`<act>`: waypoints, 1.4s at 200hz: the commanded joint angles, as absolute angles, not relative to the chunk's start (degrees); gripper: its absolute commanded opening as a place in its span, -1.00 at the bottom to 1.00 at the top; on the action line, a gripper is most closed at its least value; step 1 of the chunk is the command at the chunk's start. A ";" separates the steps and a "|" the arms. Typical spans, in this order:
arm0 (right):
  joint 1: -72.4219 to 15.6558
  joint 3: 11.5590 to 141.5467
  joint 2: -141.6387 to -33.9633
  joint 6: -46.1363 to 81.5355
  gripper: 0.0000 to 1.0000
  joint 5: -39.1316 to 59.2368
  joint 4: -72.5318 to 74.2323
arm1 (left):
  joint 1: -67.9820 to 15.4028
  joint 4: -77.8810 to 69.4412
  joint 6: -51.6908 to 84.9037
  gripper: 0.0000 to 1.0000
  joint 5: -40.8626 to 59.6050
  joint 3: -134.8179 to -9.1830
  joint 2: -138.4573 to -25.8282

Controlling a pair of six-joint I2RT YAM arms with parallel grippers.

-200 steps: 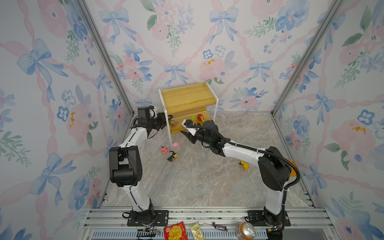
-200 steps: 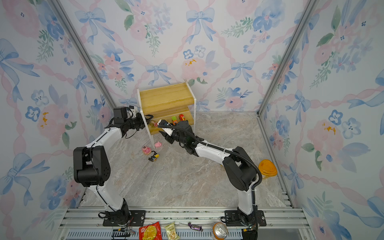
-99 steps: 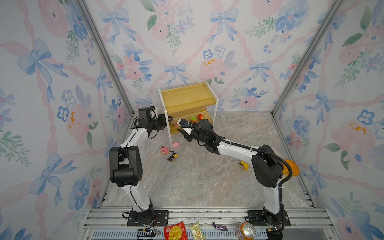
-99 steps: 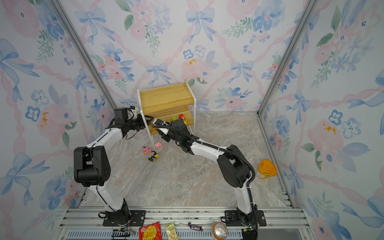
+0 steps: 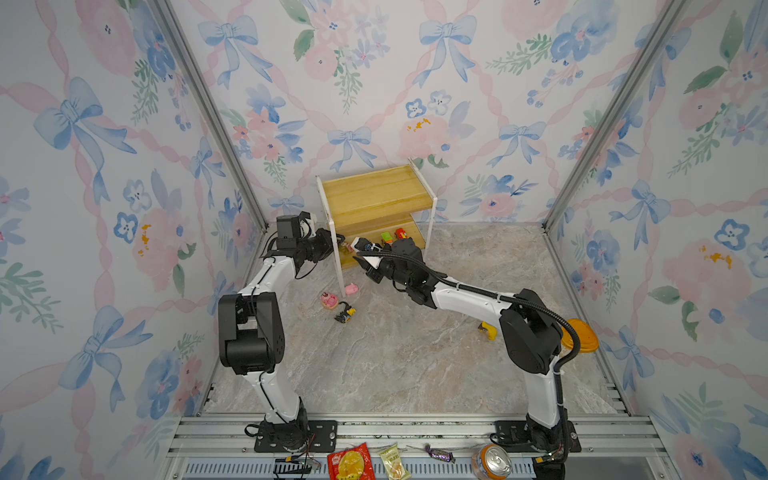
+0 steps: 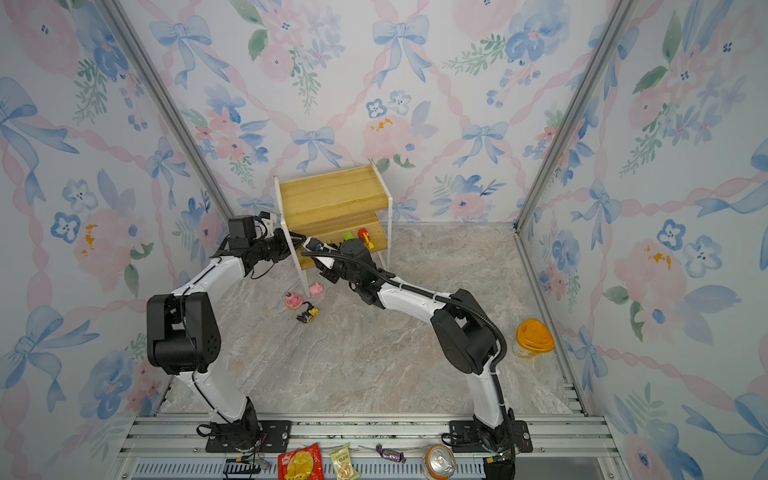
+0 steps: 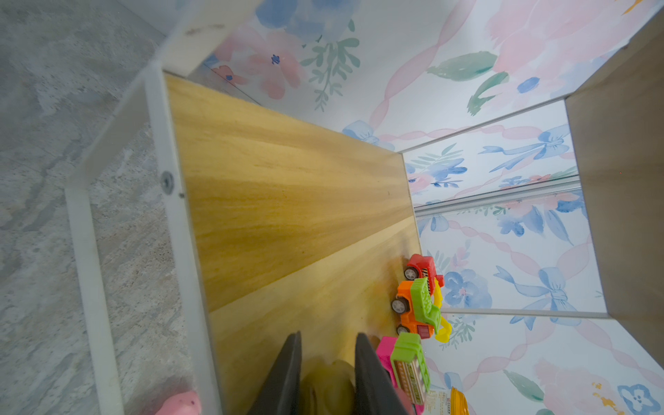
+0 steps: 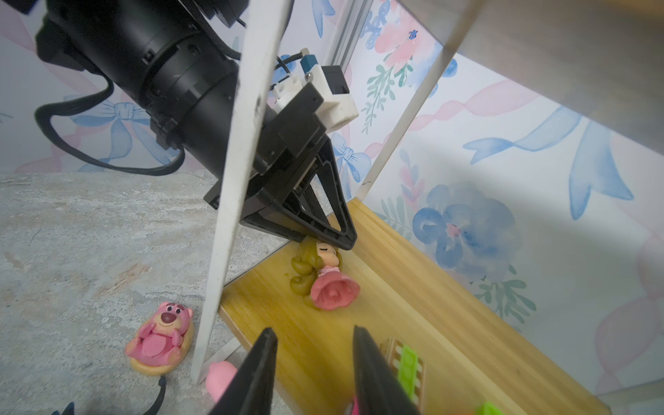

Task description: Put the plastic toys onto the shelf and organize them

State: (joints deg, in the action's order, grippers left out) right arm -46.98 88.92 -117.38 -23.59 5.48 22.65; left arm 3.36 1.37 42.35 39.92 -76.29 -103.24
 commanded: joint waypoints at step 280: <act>-48.30 99.48 -124.03 -29.34 0.00 1.67 16.40 | 2.95 1.66 41.10 -0.07 39.19 -78.43 -101.07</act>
State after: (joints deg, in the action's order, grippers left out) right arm -47.48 96.42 -122.43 -27.38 2.85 18.55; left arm 3.36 1.37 41.76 39.24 -76.62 -102.06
